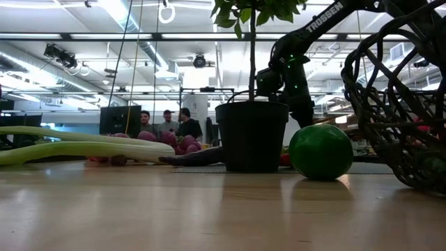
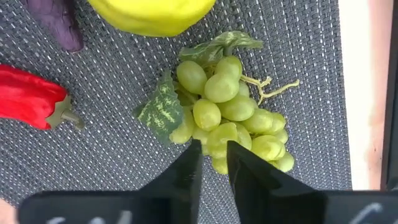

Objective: Build produce basket
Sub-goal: Put the green grapes into the brown wire basket

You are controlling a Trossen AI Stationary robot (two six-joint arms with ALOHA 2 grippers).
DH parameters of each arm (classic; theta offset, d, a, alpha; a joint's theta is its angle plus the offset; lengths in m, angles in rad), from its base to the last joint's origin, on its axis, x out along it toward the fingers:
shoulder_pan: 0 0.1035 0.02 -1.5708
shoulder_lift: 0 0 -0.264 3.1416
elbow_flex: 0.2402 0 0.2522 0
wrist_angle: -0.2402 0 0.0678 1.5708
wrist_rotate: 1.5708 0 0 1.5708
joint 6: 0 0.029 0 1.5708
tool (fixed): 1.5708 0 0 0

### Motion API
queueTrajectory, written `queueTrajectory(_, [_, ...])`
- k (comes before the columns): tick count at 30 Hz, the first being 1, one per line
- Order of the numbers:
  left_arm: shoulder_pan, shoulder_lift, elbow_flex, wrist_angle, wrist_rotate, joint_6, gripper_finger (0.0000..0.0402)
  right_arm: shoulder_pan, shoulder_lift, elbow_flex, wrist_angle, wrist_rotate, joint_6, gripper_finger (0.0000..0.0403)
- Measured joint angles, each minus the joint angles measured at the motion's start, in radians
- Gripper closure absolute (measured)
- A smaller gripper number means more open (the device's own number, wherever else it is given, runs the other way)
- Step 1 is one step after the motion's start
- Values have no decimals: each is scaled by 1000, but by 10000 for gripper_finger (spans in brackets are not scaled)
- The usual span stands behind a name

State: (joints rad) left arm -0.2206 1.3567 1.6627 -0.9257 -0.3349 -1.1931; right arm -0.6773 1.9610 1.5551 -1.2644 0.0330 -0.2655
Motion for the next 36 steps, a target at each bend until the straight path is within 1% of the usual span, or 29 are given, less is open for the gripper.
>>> queueTrajectory(4, [-14,0,0,0,2,0,170,0,0,0,-13,0,0,384])
queueTrajectory(5, [-17,0,0,0,2,0,170,0,0,0,-17,0,-2,393])
queueTrajectory(14, [-26,0,0,0,1,-1,170,0,-15,-1,-77,-6,5,397])
queueTrajectory(16, [-26,0,0,0,1,0,170,1,-31,-1,-82,-9,9,391])
queueTrajectory(19, [-26,0,0,-1,1,7,170,1,-51,-1,-79,-43,7,360])
queueTrajectory(23, [-26,0,0,-2,0,27,170,9,-85,-1,-63,-109,-31,303])
queueTrajectory(25, [-26,0,0,-2,0,32,170,18,-93,-1,-47,-102,-54,271])
queueTrajectory(28, [-26,0,0,-3,1,30,170,23,-92,-1,-37,-53,-88,222])
queueTrajectory(30, [-26,0,0,-2,13,27,170,17,-84,-1,-26,-45,-93,194])
queueTrajectory(33, [-27,0,0,-2,48,21,170,7,-81,-14,2,-41,-86,161])
queueTrajectory(36, [-38,0,0,-3,55,4,170,5,-80,-30,19,-36,-79,141])
